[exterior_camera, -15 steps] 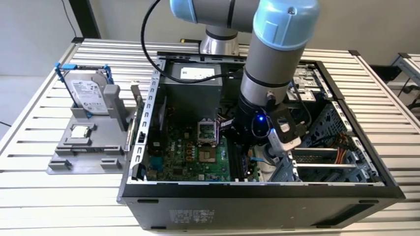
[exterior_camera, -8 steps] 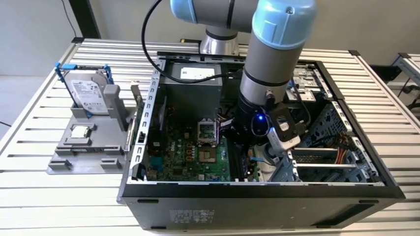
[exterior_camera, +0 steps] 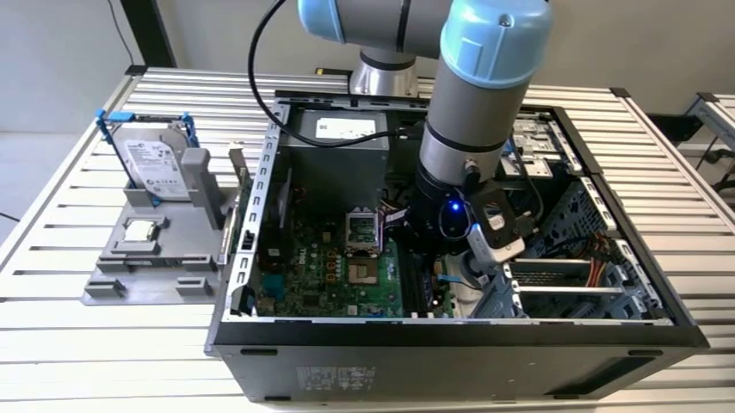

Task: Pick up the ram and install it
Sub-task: 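Insert the ram into the slot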

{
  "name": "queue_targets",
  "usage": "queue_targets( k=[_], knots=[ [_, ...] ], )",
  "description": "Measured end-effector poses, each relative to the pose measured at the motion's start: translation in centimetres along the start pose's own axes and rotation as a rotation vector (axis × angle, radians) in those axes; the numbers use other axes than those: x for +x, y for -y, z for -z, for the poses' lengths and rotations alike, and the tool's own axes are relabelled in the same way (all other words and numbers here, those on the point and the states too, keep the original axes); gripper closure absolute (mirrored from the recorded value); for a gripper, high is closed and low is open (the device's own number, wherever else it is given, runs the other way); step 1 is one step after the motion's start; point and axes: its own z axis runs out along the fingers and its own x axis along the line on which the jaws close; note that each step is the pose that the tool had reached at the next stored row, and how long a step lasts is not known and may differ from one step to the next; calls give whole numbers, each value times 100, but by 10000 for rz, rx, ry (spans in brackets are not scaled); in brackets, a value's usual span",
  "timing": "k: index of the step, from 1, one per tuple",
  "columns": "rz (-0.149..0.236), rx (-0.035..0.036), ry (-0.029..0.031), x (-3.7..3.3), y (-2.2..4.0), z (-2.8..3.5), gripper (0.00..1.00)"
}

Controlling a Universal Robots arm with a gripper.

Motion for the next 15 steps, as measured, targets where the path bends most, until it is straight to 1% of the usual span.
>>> queue_targets(
  k=[6,13,14,15],
  knots=[
    [0,-2,0,0,-1,-14,100],
    [0,0,0,0,0,-14,100],
    [-1,-3,0,0,1,-15,100],
    [0,-36,-7,-1,7,-19,100]
  ],
)
